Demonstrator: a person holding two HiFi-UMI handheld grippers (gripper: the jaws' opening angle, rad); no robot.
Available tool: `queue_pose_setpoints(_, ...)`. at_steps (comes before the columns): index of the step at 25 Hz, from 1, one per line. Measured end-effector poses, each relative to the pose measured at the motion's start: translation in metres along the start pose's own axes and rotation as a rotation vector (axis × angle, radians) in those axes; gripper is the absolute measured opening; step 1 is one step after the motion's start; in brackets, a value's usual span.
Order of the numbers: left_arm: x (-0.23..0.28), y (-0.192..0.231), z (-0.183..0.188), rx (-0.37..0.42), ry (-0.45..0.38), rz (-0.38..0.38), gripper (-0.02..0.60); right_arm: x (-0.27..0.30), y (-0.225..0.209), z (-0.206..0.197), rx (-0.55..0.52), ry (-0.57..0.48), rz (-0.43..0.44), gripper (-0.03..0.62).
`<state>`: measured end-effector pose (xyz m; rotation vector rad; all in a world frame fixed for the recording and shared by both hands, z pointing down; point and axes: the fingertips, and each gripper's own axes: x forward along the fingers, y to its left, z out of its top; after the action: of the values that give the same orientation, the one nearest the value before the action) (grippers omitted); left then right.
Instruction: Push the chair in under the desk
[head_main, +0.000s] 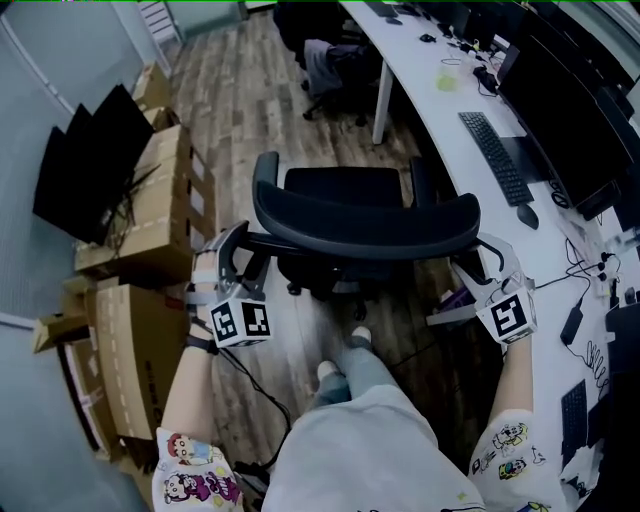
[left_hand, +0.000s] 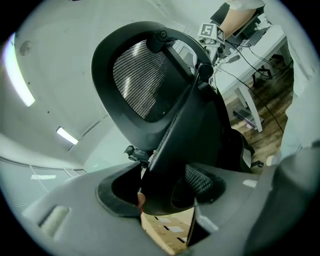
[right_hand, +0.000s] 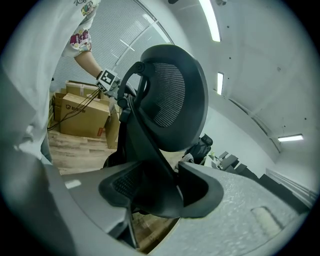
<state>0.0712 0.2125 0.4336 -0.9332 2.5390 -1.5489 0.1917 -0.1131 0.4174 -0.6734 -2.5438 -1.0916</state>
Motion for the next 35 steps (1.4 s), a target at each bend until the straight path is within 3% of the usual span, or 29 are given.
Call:
queue_pose_setpoints(16, 0.081, 0.034, -0.008, 0.008, -0.005, -0.003, 0.275, 0.033, -0.026, 0.0, 0.033, 0.057, -0.021, 0.198)
queue_pose_setpoints(31, 0.205, 0.06, 0.001, 0.064, -0.069, -0.06, 0.273, 0.078, -0.09, -0.021, 0.116, 0.073, -0.15, 0.173)
queue_pose_setpoints(35, 0.235, 0.065, 0.009, 0.074, -0.112, -0.077, 0.273, 0.087, -0.104, -0.031, 0.132, 0.125, -0.178, 0.174)
